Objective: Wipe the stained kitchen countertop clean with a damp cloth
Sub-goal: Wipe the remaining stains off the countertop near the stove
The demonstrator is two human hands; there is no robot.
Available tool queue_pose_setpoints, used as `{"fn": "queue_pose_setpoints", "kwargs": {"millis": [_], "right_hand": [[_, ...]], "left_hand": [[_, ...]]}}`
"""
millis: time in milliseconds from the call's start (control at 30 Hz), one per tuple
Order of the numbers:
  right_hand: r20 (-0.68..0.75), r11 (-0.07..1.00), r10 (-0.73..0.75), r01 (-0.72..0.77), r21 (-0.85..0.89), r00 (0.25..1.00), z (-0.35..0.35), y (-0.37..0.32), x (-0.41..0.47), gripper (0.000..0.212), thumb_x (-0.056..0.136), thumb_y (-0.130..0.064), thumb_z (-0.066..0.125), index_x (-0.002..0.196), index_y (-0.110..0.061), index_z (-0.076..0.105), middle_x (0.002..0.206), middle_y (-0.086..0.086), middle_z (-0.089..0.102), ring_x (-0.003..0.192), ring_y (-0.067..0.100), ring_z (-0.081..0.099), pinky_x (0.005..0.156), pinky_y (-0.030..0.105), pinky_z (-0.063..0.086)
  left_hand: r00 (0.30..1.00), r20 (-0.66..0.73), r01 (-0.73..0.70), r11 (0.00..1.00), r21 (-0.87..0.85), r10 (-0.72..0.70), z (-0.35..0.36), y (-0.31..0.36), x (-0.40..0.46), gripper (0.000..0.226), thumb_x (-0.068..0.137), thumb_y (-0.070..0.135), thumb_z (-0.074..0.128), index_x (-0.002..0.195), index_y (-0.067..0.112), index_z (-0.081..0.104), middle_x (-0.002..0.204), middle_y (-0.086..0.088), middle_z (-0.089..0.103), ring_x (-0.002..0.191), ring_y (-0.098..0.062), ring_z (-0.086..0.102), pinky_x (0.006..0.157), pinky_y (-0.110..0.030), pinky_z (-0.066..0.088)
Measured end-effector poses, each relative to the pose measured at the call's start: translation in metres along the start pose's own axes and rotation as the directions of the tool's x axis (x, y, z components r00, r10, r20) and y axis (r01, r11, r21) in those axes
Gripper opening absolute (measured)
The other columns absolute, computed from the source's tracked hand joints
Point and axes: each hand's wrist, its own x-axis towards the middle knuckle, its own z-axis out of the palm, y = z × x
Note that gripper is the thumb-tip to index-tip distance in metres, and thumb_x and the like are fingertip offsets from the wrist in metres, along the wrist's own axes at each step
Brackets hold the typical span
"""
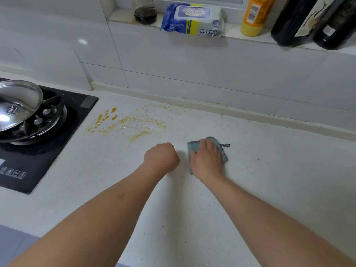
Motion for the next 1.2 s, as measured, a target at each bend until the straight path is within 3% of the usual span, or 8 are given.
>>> {"fn": "queue_pose_setpoints", "kwargs": {"millis": [100,233,367,500,633,767,1000,1200], "right_hand": [[0.043,0.988,0.008,-0.001,-0.156,0.999,0.007,0.030,0.009,0.068,0.106,-0.044,0.027,0.158,-0.002,0.022,0.166,0.015,0.023,0.154,0.029,0.017,0.125,0.042,0.013],[0.061,0.976,0.092,-0.078,-0.202,0.994,-0.004,0.050,0.042,0.068,0.104,-0.046,0.014,0.163,-0.012,0.009,0.171,0.003,0.007,0.157,0.020,0.000,0.125,0.051,0.004],[0.080,0.979,0.106,-0.090,-0.183,0.991,0.000,0.022,0.058,0.068,0.103,-0.045,0.015,0.163,-0.014,0.009,0.171,0.002,0.006,0.157,0.022,0.000,0.124,0.054,0.006],[0.146,0.981,-0.103,0.125,-0.151,0.984,0.024,-0.037,0.045,0.070,0.103,-0.049,0.012,0.163,-0.014,0.006,0.172,0.001,0.004,0.157,0.020,-0.002,0.125,0.052,0.003],[0.210,0.925,-0.324,0.355,-0.132,0.922,0.049,-0.083,0.000,0.072,0.100,-0.051,0.014,0.163,-0.015,0.011,0.171,0.000,0.008,0.158,0.022,0.001,0.125,0.052,0.001],[0.279,0.825,-0.501,0.550,-0.132,0.819,0.050,-0.064,-0.024,0.072,0.100,-0.054,0.012,0.163,-0.019,0.013,0.172,-0.004,0.007,0.157,0.017,0.000,0.125,0.049,0.000],[0.150,0.969,-0.114,0.143,-0.203,0.982,0.008,0.026,0.057,0.076,0.096,-0.053,0.002,0.163,-0.017,0.011,0.171,0.000,0.008,0.157,0.018,0.002,0.124,0.054,0.010],[0.088,0.976,0.171,-0.156,-0.151,0.981,0.019,-0.014,0.082,0.070,0.098,-0.049,0.006,0.163,-0.022,0.002,0.171,-0.005,-0.002,0.157,0.018,-0.004,0.125,0.055,0.001]], "left_hand": [[0.997,-0.042,0.059,0.998,0.005,-0.058,-0.004,-0.020,0.000,0.011,0.081,0.010,0.046,0.077,0.017,0.053,0.076,0.001,0.059,0.060,-0.017,0.054,0.050,-0.025,0.036],[0.976,-0.136,0.167,0.986,-0.027,-0.170,-0.006,-0.064,0.001,0.006,0.084,0.019,0.053,0.083,0.015,0.050,0.087,0.000,0.049,0.073,-0.020,0.055,0.055,-0.029,0.038],[0.924,-0.125,0.349,0.931,-0.104,-0.360,-0.006,-0.115,-0.004,0.058,0.077,0.048,0.076,0.115,0.015,0.048,0.113,-0.005,0.042,0.104,-0.030,0.048,0.078,-0.041,0.045],[0.876,0.070,0.481,0.849,-0.218,-0.478,-0.010,-0.145,-0.007,0.112,0.052,0.068,0.086,0.140,0.015,0.041,0.132,-0.011,0.041,0.127,-0.036,0.045,0.098,-0.049,0.049],[0.903,0.066,0.431,0.888,-0.159,-0.425,-0.006,-0.148,-0.014,0.130,0.045,0.076,0.086,0.149,0.016,0.035,0.139,-0.012,0.040,0.134,-0.038,0.038,0.100,-0.048,0.046],[0.906,0.047,0.423,0.894,-0.147,-0.421,-0.005,-0.150,-0.016,0.130,0.045,0.079,0.085,0.149,0.019,0.036,0.141,-0.012,0.040,0.131,-0.036,0.039,0.096,-0.047,0.047],[0.914,0.037,0.404,0.900,-0.165,-0.404,-0.003,-0.152,-0.016,0.125,0.042,0.079,0.082,0.144,0.018,0.042,0.132,-0.010,0.044,0.128,-0.035,0.040,0.094,-0.049,0.052],[0.939,-0.063,0.336,0.941,-0.032,-0.338,0.002,-0.167,-0.007,0.128,0.033,0.096,0.068,0.134,0.021,0.046,0.121,-0.009,0.046,0.117,-0.033,0.043,0.072,-0.042,0.043]]}}
